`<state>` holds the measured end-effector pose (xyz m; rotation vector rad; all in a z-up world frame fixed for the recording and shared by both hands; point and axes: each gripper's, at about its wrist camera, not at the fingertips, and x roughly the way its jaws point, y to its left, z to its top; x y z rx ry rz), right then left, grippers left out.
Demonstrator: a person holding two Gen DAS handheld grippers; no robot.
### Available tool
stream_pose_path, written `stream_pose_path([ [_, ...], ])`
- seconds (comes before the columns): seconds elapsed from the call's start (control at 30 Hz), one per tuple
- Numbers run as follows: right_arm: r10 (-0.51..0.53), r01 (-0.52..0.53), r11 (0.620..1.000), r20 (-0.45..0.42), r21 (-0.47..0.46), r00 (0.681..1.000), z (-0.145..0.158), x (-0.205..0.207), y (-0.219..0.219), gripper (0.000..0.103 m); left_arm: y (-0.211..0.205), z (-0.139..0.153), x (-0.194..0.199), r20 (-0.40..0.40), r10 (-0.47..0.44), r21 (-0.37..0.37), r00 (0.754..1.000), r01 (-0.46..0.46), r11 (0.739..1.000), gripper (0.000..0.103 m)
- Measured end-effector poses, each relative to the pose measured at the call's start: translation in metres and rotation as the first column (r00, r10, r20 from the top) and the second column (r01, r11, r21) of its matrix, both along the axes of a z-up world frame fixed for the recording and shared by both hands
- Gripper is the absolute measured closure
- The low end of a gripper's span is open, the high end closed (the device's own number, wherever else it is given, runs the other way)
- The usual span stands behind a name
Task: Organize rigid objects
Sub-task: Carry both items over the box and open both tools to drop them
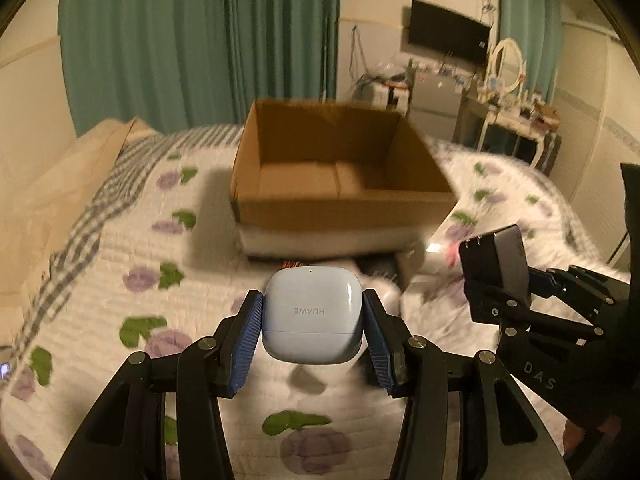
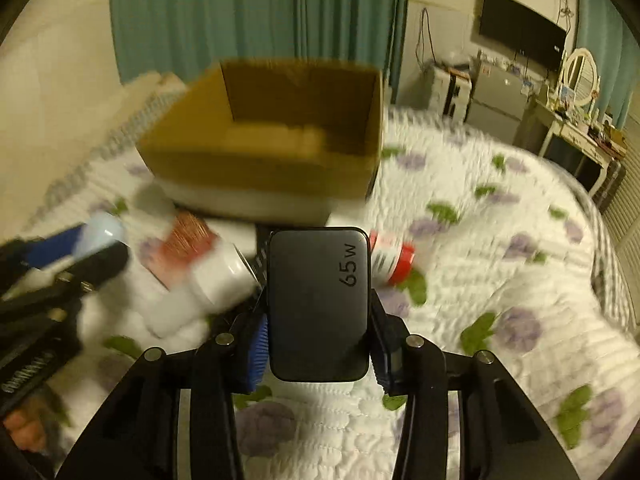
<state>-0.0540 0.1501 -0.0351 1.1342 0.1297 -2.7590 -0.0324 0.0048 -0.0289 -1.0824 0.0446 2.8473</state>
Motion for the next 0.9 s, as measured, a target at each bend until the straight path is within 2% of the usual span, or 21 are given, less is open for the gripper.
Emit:
stream_pose_path([
  [0.2, 0.050, -0.051, 0.999, -0.095, -0.007, 0.994, 0.063, -0.016, 0.001, 0.062, 0.006, 0.056, -0.018, -0.103, -0.030, -0.011, 0.994, 0.029, 1.000, 0.053],
  [0.33, 0.070, -0.073, 0.997, -0.127, -0.021, 0.989, 0.094, -0.052, 0.005, 0.062, 0.010, 0.075, -0.053, -0.141, -0.030, -0.031, 0.990, 0.026, 0.999, 0.053],
  [0.43, 0.072, -0.078, 0.996, -0.129, -0.041, 0.989, 0.104, -0.088, 0.006, 0.062, 0.013, 0.076, -0.085, -0.146, -0.027, -0.052, 0.989, 0.019, 0.998, 0.053],
  [0.6, 0.074, -0.079, 0.996, -0.097, -0.048, 0.993, 0.089, -0.144, -0.004, 0.062, 0.015, 0.061, -0.137, -0.120, -0.012, -0.070, 0.993, 0.004, 0.998, 0.053],
  [0.73, 0.079, -0.080, 0.995, -0.018, -0.053, 0.997, 0.051, -0.186, -0.018, 0.062, 0.019, 0.041, -0.160, -0.095, -0.015, -0.095, 0.995, 0.006, 0.995, 0.053],
  [0.9, 0.087, -0.086, 0.996, 0.045, -0.026, 0.995, 0.009, -0.205, -0.024, 0.062, 0.019, 0.016, -0.174, -0.058, -0.011, -0.119, 0.998, 0.004, 0.993, 0.053],
])
